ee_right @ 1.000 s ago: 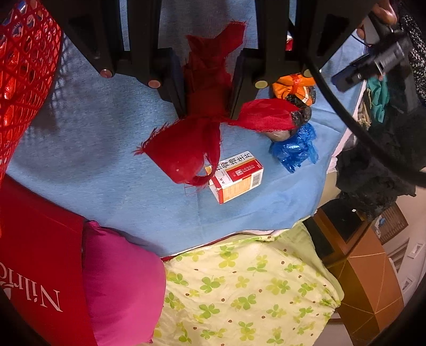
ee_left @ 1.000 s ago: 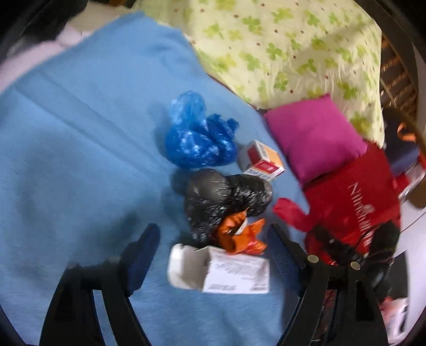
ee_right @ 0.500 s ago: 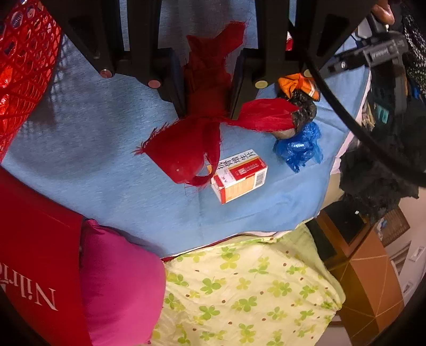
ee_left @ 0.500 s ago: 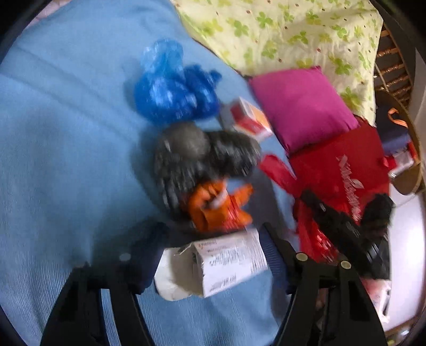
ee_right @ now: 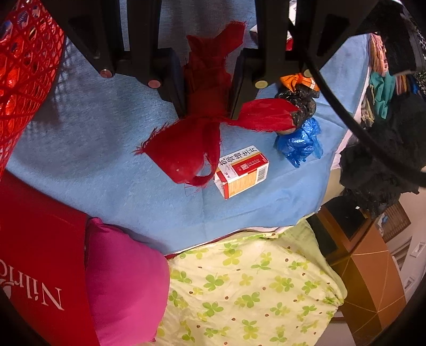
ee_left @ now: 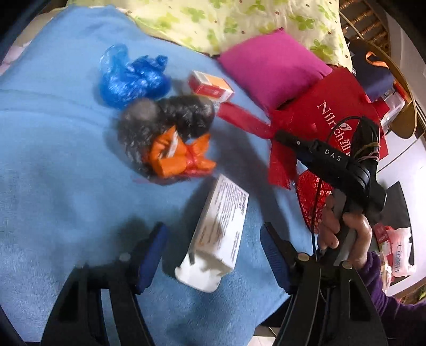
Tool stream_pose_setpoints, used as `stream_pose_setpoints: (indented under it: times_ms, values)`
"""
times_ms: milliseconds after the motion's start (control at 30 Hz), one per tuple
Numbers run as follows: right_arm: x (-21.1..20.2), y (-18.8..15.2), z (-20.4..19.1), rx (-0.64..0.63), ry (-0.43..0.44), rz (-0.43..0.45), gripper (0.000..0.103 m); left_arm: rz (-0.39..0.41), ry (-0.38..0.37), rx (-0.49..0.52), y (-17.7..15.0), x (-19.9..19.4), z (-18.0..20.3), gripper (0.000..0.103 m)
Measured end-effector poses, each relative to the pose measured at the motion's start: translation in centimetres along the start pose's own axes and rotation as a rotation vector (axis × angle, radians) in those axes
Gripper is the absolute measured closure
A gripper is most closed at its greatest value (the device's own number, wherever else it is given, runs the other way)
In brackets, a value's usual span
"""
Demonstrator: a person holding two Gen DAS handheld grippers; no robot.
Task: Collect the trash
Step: 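Lift the white receipt box with the left tool while the right tool holds the red ribbon, then carry the receipt box and red ribbon over the red basket and open both tools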
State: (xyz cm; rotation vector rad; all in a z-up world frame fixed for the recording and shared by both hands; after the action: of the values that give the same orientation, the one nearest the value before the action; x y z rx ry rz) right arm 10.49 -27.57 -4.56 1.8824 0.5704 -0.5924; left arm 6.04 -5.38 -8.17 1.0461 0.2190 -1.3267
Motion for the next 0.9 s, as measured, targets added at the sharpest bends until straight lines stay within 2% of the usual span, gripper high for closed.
stream_pose_setpoints:
  times_ms: [167, 333, 433, 633, 700, 767, 900]
  values:
    - [0.1, 0.3, 0.2, 0.005, -0.003, 0.005, 0.069, -0.007, 0.090, 0.169, 0.0, 1.7, 2.8, 0.030]
    - [0.3, 0.3, -0.1, -0.014, -0.008, 0.003, 0.069, -0.003, 0.152, 0.195, -0.2, 1.9, 3.2, 0.030]
    - [0.5, 0.3, -0.3, -0.023, -0.010, -0.001, 0.069, -0.006, 0.205, 0.246, -0.4, 2.8, 3.8, 0.030]
    - [0.5, 0.2, -0.6, -0.026, -0.003, 0.000, 0.069, -0.068, 0.304, 0.302, -1.3, 5.2, 4.0, 0.030]
    - [0.4, 0.2, -0.7, -0.028, 0.000, 0.002, 0.069, -0.074, 0.320, 0.306, -1.4, 5.5, 3.8, 0.034]
    - [0.3, 0.2, -0.7, -0.032, 0.000, 0.006, 0.069, -0.062, 0.323, 0.313, -1.3, 5.4, 3.7, 0.050]
    - [0.1, 0.2, -0.4, -0.026, 0.000, 0.010, 0.069, -0.041, 0.313, 0.294, -1.0, 5.3, 3.4, 0.052]
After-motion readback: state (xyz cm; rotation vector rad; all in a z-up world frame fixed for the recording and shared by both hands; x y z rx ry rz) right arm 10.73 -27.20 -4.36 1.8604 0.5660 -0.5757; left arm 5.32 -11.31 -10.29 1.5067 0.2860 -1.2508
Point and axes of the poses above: each gripper's, at about its wrist camera, not at the fingertips, and x roughly the way its jaws point, z to its right, y to its top, the point moved 4 cm from there along x, roughly the way its jaws point, and after that the axes turned 3 degrees about z, right-handed, at the moved point
